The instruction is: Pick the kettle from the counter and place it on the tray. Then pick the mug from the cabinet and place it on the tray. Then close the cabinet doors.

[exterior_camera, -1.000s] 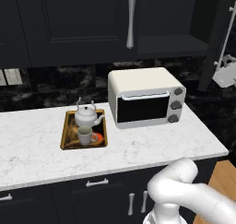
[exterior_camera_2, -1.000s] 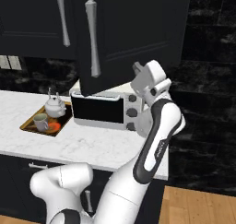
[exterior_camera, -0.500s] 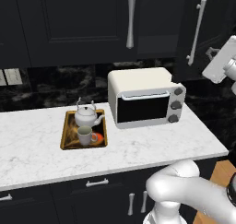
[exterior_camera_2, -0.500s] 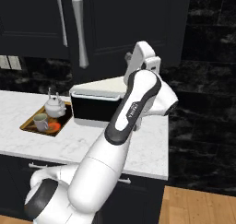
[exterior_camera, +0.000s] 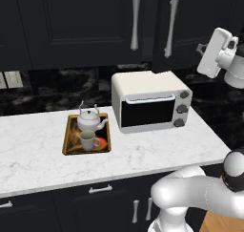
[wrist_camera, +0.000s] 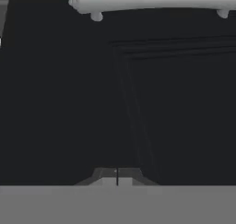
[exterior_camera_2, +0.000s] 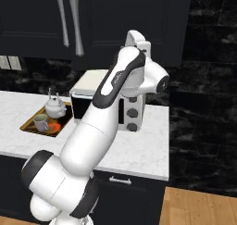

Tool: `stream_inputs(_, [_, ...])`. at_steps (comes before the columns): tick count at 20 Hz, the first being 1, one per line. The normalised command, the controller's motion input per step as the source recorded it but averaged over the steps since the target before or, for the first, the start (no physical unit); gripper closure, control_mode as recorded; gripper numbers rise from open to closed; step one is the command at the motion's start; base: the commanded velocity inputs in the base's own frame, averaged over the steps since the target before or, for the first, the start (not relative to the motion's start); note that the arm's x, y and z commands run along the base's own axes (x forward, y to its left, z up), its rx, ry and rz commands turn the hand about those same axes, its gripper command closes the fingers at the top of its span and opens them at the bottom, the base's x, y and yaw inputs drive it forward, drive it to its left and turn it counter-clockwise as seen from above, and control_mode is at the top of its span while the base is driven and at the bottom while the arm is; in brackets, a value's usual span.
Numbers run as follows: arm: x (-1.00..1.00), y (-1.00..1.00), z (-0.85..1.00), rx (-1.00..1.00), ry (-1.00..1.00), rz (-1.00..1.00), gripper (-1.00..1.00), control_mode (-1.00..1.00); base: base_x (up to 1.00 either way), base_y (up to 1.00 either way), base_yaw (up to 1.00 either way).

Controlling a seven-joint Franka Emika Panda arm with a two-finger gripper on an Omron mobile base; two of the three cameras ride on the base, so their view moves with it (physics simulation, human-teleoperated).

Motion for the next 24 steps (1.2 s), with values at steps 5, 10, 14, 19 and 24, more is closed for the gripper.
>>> stream_inputs(5, [0.87, 0.95, -0.14, -0.03, 0.05, -0.05, 1.0, -1.0, 0.0, 0.0, 0.0])
stream_inputs(10, [0.86, 0.97, -0.04, -0.03, 0.02, -0.07, 1.0, -1.0, 0.0, 0.0, 0.0])
stream_inputs(14, [0.74, 0.95, 0.0, -0.04, 0.0, -0.16, 1.0, -1.0, 0.0, 0.0, 0.0])
stream_inputs(19, [0.6, 0.71, 0.0, -0.05, 0.02, -0.24, 1.0, -1.0, 0.0, 0.0, 0.0])
stream_inputs(24, [0.62, 0.65, -0.02, -0.05, 0.05, -0.25, 1.0, -1.0, 0.0, 0.0, 0.0])
